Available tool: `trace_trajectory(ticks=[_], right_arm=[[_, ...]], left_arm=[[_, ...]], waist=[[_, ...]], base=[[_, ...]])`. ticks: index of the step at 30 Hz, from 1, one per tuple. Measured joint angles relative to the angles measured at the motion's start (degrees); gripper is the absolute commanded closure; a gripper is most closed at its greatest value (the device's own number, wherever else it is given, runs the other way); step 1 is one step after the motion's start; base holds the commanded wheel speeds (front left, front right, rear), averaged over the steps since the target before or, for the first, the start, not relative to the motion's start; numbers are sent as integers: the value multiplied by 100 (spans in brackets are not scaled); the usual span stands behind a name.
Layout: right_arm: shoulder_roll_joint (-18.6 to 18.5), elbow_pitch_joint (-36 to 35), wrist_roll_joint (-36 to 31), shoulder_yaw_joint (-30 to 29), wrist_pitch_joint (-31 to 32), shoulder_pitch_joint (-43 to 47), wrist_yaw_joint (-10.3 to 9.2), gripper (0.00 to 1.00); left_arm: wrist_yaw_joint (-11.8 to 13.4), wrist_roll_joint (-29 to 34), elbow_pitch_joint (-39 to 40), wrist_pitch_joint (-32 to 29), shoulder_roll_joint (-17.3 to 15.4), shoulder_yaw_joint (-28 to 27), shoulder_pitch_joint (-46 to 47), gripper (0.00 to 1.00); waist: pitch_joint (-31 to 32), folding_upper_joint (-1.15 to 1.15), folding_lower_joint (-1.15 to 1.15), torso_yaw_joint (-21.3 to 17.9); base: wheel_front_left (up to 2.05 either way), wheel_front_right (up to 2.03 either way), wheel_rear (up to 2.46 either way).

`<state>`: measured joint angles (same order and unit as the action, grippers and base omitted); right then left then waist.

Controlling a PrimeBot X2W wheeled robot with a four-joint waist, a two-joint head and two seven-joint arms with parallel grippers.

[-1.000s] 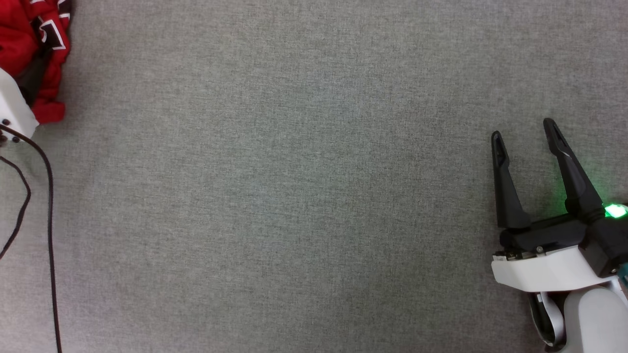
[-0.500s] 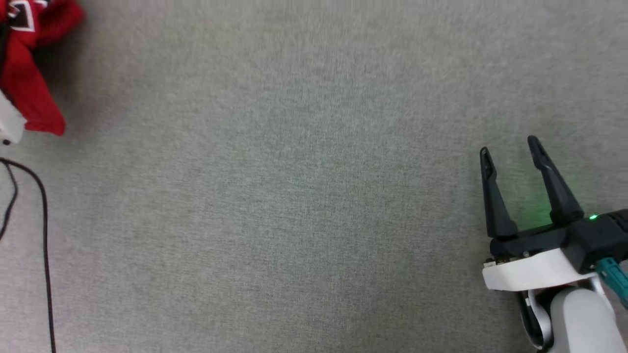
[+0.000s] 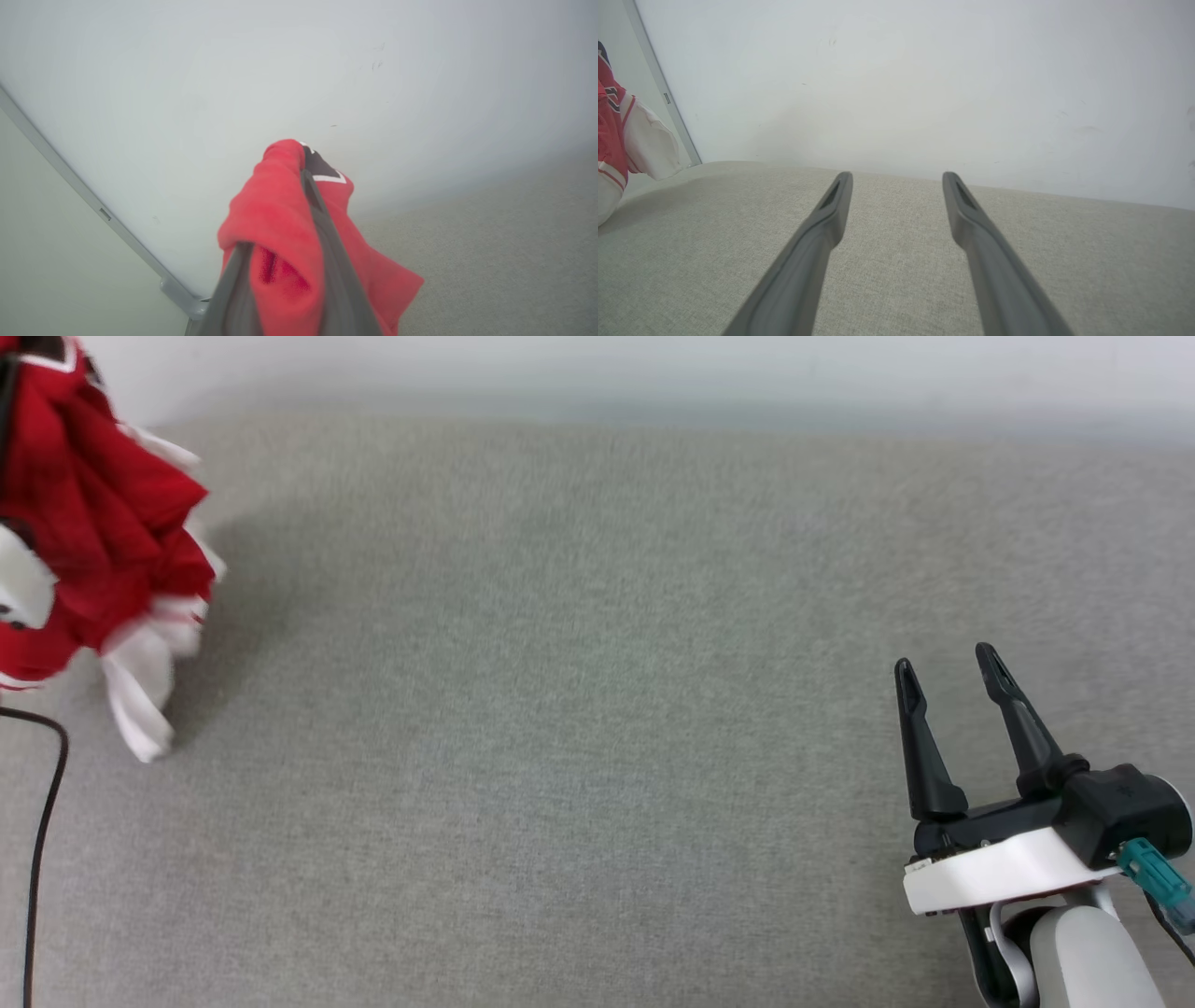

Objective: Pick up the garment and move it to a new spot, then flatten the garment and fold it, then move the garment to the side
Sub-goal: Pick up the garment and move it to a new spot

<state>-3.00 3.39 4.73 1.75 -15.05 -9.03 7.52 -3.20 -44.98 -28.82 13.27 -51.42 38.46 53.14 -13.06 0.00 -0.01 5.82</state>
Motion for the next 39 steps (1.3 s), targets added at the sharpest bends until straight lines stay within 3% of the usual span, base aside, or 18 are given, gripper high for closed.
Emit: trace_trajectory(ticks=[6,11,17,26,36,37,38,39], right_arm=[[4,-2,152,-36,-3,11,0,0],[3,-10,289,-148,-4,14,0,0],[4,-52,383,-253,-4,9,0,0],[4,-113,413,-402,-4,-8,-1,0],[5,-127,272,-468,-4,-12,-1,0],[5,-119,265,-464,-4,-11,-1,0],[4,-108,263,-467,-4,-11,-1,0],[5,-101,245,-471,-4,-11,-1,0]], left_arm=[[294,254,1016,-283,-49,189,-26,100],[553,521,1826,-579,122,377,69,100],[537,918,2342,-906,433,735,412,100],[360,1112,2365,-860,1814,1780,-27,100],[38,1065,1117,-442,3596,3014,-1189,100],[11,1060,960,-413,3718,3081,-1255,59],[-16,1080,828,-372,3817,3142,-1305,0],[-42,1080,700,-338,3902,3171,-1345,0]], waist=[[348,0,-1,-219],[453,0,-1,-514],[452,0,0,-955],[279,0,0,-1461],[256,0,0,-1355],[272,0,1,-1327],[289,1,1,-1298],[308,0,1,-1267]], base=[[0,0,0],[0,0,0],[0,0,0],[0,0,0],[0,0,0],[0,0,0],[0,0,0],[0,0,0]])
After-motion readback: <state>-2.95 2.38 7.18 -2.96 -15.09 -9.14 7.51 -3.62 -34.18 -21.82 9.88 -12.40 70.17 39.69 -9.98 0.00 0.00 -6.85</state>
